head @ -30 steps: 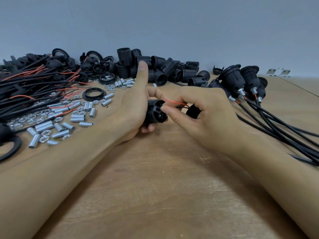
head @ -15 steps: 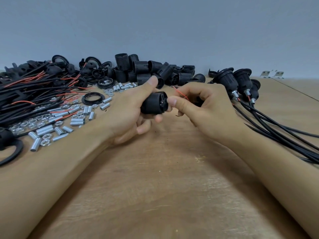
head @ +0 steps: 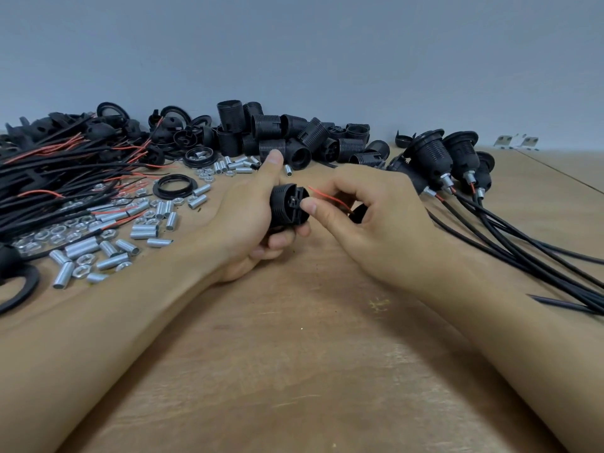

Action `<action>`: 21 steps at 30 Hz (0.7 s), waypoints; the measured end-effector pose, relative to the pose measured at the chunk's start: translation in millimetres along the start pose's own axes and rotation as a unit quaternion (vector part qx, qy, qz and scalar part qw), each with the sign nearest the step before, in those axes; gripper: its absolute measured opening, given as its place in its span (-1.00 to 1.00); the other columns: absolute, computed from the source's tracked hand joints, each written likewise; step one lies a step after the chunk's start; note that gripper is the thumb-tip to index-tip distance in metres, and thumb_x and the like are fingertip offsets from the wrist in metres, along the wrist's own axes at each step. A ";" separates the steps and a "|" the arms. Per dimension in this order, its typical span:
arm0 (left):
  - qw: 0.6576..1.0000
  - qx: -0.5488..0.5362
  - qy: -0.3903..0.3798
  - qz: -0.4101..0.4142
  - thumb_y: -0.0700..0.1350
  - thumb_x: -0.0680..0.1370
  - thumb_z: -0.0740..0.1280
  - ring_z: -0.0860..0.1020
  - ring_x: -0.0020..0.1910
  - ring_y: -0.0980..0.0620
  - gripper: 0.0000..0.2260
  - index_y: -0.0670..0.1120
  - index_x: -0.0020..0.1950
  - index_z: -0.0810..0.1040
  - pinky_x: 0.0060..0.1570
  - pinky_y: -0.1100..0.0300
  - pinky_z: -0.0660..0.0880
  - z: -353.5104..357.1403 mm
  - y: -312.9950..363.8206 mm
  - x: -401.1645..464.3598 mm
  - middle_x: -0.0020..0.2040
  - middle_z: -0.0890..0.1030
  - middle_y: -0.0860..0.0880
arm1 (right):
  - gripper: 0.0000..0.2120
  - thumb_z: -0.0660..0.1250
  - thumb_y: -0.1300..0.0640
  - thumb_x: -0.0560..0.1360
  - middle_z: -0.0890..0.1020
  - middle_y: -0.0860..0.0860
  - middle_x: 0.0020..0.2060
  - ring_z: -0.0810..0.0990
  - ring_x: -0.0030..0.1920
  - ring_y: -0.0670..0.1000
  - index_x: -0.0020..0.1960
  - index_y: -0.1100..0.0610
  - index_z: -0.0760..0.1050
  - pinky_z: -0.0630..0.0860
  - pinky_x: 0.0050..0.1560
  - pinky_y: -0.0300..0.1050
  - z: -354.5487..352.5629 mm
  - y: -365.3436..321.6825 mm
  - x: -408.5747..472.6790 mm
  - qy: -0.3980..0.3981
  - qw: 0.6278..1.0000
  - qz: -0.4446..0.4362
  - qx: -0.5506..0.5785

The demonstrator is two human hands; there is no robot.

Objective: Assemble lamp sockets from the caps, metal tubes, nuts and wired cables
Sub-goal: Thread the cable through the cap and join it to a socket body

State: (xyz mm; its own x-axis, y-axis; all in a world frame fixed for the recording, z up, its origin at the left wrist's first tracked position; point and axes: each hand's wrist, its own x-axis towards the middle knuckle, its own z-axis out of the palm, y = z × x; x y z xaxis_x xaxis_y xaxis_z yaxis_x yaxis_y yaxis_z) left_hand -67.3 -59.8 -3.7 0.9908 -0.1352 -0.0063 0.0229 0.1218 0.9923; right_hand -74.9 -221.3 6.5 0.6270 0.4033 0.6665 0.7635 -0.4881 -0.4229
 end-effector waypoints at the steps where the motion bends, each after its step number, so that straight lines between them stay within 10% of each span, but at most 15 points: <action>1: 1.000 -0.003 -0.003 -0.006 0.20 0.68 0.04 0.24 -0.67 0.06 -0.40 -0.09 -0.41 0.53 -0.65 0.44 0.12 -0.5 0.5 0.7 -0.46 0.51 -0.18 | -0.82 0.35 0.15 0.55 0.53 -0.05 -0.34 0.45 -0.29 -0.06 -0.18 0.21 0.58 0.35 -0.21 -0.28 -0.4 -1.5 0.2 -0.006 1.000 -0.008 -0.010; 21: 0.997 -0.061 -0.002 -0.051 0.12 0.70 0.03 0.24 -0.66 0.09 -0.50 -0.20 -0.24 0.45 -0.69 0.45 0.09 -4.3 1.7 4.6 -0.46 0.49 -0.14 | -0.92 0.35 0.26 0.57 0.62 0.06 -0.27 0.53 -0.23 0.07 -0.05 0.26 0.60 0.47 -0.13 0.03 1.2 4.9 1.8 -0.020 0.995 -0.092 0.009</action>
State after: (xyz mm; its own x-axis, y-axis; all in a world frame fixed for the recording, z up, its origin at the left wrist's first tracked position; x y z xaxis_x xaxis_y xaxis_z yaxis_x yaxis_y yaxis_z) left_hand -62.1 -56.0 -2.6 0.9819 -0.1569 -0.1058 0.1400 0.2261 0.9640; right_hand -69.9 -222.0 4.9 0.4810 0.5156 0.7091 0.8688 -0.3887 -0.3066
